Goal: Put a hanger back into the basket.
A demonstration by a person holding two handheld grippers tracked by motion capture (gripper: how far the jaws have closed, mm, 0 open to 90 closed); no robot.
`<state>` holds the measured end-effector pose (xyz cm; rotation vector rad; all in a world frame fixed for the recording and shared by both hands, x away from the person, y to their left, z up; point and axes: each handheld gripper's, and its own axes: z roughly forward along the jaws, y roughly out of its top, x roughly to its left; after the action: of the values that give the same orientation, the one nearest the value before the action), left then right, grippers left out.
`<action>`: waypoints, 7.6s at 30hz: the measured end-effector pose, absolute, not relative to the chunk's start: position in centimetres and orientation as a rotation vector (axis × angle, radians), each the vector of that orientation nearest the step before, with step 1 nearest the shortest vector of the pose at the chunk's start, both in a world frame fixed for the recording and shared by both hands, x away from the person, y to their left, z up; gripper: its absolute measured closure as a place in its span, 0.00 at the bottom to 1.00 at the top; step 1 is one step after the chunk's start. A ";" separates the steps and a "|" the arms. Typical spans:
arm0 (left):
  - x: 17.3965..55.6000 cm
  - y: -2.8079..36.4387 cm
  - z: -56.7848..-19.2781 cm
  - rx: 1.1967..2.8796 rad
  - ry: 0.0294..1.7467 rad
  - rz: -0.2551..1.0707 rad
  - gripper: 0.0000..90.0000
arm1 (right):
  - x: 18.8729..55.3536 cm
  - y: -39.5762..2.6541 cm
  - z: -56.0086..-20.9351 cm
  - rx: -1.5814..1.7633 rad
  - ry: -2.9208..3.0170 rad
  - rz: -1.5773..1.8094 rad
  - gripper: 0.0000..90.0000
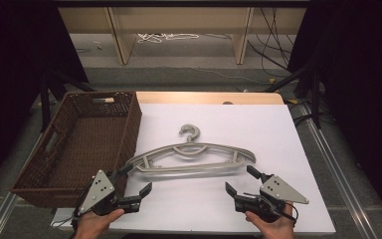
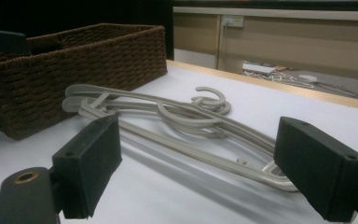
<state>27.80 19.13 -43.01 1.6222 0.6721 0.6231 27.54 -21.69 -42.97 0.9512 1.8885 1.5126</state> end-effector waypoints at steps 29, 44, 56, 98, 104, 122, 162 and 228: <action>27.8 19.0 -43.1 1.635 0.668 0.624 0.17 | 32.7 -21.9 -40.0 0.853 2.091 1.335 0.28; 27.8 19.1 -43.2 1.637 0.676 0.619 0.17 | 38.2 -20.4 -38.7 0.762 2.251 1.220 0.29; 27.8 19.1 -43.3 1.650 0.674 0.622 0.17 | 43.4 -19.3 -41.0 0.742 2.409 1.053 0.38; 27.7 19.2 -43.3 1.641 0.681 0.608 0.18 | 47.7 -15.9 -45.6 0.247 2.578 0.604 0.90; 27.8 19.2 -43.3 1.623 0.677 0.597 0.18 | 47.1 -16.1 -45.0 0.174 2.564 0.586 0.90; 27.8 19.2 -43.3 1.647 0.681 0.601 0.18 | 47.0 -15.5 -44.8 0.181 2.559 0.543 0.90; 28.1 18.9 -42.8 1.660 0.686 0.598 0.17 | 43.1 -17.5 -39.0 0.000 2.391 0.548 0.92; 35.9 9.2 -37.4 2.201 0.433 0.461 0.90 | 35.3 -16.8 -37.2 -0.015 2.207 0.647 0.75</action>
<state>35.86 9.16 -37.44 2.2009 0.4328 0.4610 35.35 -16.83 -37.24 -0.0150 2.2069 0.6465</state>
